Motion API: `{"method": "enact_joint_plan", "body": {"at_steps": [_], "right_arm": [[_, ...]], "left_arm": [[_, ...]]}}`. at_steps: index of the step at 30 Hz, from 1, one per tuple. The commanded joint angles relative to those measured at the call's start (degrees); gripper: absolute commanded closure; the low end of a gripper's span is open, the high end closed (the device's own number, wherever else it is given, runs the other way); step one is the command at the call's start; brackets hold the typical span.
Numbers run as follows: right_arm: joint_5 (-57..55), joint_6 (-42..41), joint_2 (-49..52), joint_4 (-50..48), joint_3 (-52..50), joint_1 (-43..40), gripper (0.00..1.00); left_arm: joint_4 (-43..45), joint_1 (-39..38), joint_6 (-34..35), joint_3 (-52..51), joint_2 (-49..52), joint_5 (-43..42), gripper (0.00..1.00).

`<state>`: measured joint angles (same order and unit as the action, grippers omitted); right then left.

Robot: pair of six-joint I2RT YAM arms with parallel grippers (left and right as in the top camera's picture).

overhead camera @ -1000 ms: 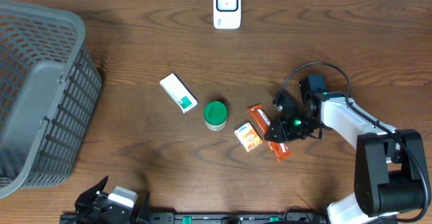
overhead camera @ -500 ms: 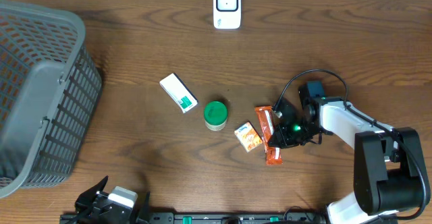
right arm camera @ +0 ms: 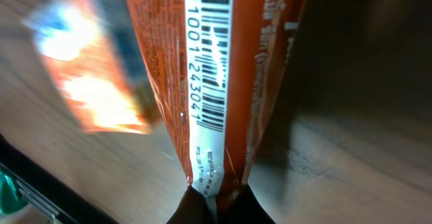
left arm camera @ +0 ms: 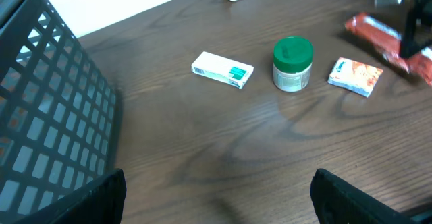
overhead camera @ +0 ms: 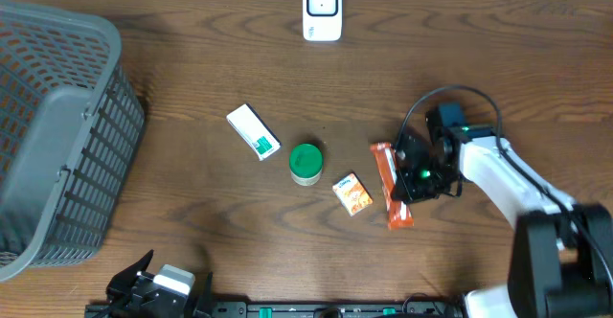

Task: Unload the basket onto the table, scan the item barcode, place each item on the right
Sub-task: 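Carry the bar with the right gripper to the white scanner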

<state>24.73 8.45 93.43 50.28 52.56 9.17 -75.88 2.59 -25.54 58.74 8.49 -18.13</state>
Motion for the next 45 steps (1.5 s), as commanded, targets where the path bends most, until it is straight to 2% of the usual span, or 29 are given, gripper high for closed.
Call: {"method": "enact_joint_plan", "body": {"at_steps": [1, 4, 11, 20, 24, 27, 31, 34, 38, 41, 45], "right_arm": [[1.40, 2.54, -8.98, 0.11, 2.91, 2.62, 0.99], [5.25, 5.38, -16.70, 0.11, 2.97, 4.94, 0.99], [5.11, 5.99, -29.55, 3.06, 2.97, 10.49, 0.99], [4.57, 5.66, -33.03, 5.16, 2.97, 11.17, 0.99], [-2.95, -0.04, -31.95, -2.75, 2.95, 11.19, 0.99], [-6.82, -3.58, -28.55, -12.02, 2.95, 11.19, 0.99], [-9.42, -5.49, -18.56, -22.86, 4.26, 11.19, 0.99], [-16.09, -5.40, -9.68, -22.38, 10.78, 11.19, 0.99], [-25.99, -2.54, 1.79, -18.99, 25.77, 11.30, 0.99], [-37.29, 0.09, 7.78, -20.17, 33.03, 12.02, 0.99], [-53.59, 7.82, 17.62, -22.25, 41.18, 13.94, 0.99]], "left_arm": [[0.02, 0.24, -0.33, 0.28, -0.42, -0.87, 0.14], [0.02, 0.24, -0.33, 0.28, -0.42, -0.87, 0.14], [0.02, 0.24, -0.33, 0.28, -0.42, -0.87, 0.14], [0.02, 0.24, -0.33, 0.28, -0.42, -0.85, 0.13], [0.02, 0.24, -0.33, 0.28, -0.42, -0.87, 0.13], [0.02, 0.24, -0.33, 0.28, -0.42, -0.85, 0.14], [0.02, 0.24, -0.33, 0.28, -0.42, -0.85, 0.13], [0.02, 0.24, -0.33, 0.28, -0.42, -0.87, 0.14], [0.02, 0.24, -0.33, 0.28, -0.39, -0.87, 0.14], [0.02, 0.24, -0.33, 0.28, -0.42, -0.87, 0.14], [0.02, 0.24, -0.33, 0.28, -0.42, -0.87, 0.14]]}}
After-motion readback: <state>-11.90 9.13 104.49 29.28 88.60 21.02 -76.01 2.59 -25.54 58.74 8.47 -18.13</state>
